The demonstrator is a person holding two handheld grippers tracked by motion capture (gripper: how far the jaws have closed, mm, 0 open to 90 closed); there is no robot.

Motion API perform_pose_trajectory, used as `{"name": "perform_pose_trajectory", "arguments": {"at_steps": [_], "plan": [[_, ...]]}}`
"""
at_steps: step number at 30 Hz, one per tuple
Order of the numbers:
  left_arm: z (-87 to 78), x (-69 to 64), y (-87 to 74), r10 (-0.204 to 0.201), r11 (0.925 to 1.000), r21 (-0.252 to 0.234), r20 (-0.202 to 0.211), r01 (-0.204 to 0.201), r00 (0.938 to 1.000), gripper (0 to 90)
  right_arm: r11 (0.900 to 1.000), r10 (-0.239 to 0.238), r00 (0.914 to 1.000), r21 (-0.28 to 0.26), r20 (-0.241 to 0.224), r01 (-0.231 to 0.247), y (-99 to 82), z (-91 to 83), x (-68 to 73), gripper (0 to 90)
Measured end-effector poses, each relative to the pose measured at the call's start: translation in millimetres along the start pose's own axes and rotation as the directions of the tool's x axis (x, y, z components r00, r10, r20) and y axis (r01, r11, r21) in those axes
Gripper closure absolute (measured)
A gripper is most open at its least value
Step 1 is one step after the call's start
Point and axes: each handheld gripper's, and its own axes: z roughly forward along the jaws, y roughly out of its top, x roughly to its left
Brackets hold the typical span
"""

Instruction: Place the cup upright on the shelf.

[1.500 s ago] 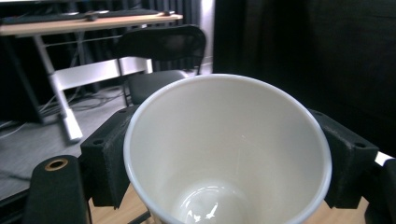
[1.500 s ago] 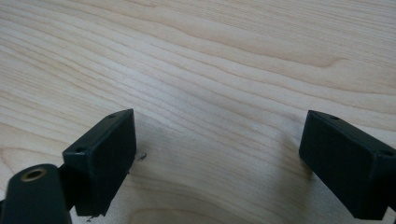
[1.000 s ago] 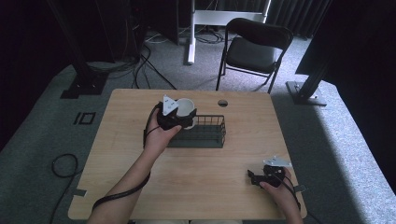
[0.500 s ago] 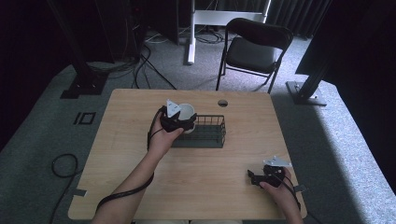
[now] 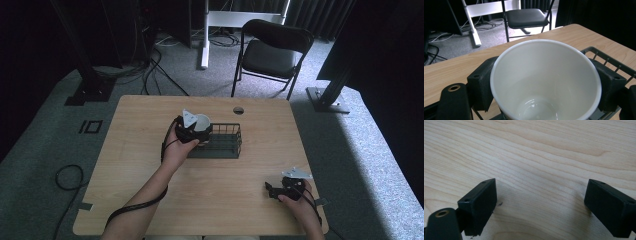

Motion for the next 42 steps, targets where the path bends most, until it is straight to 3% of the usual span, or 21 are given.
{"name": "perform_pose_trajectory", "arguments": {"at_steps": [11, 14, 15, 20, 26, 37, 42], "plan": [[4.9, -0.9, -4.6, 0.015, 0.9996, 0.024, 0.007, -0.015, 0.9999, 19.4, 1.0000, 0.000, 1.0000, 0.000, 0.000, 0.000, 0.0, 0.0, 0.0, 10.7], [4.1, -1.1, -3.4, 0.011, 0.9996, 0.027, 0.014, -0.011, 0.9998, 14.2, 1.0000, 0.000, 1.0000, 0.000, 0.000, 0.000, 0.0, 0.0, 0.0, 10.6], [2.5, -1.4, -1.7, 0.027, 0.9993, 0.026, 0.016, -0.027, 0.9995, 10.8, 1.0000, 0.000, 1.0000, 0.000, 0.000, 0.000, 0.0, 0.0, 0.0, 10.6], [-0.9, -0.3, 0.5, 0.024, 0.9992, 0.033, 0.029, -0.024, 0.9993, 9.2, 1.0000, 0.000, 1.0000, 0.000, 0.000, 0.000, 0.0, 0.0, 0.0, 10.7], [-10.6, -0.2, 2.4, 0.042, 0.9988, 0.022, 0.044, -0.043, 0.9982, 7.5, 1.0000, 0.000, 1.0000, 0.000, 0.000, 0.000, 0.0, 0.0, 0.1, 10.7], [-30.9, 0.6, 4.5, 0.041, 0.9992, -0.005, 0.057, -0.041, 0.9975, 7.6, 1.0000, 0.000, 1.0000, 0.000, 0.000, 0.000, 0.0, 0.0, 0.1, 10.7], [-38.5, 2.2, 1.7, 0.023, 0.9996, -0.019, 0.070, -0.022, 0.9972, 7.6, 1.0000, 0.000, 1.0000, 0.000, 0.000, 0.000, 0.0, 0.0, 0.1, 10.6]]}}
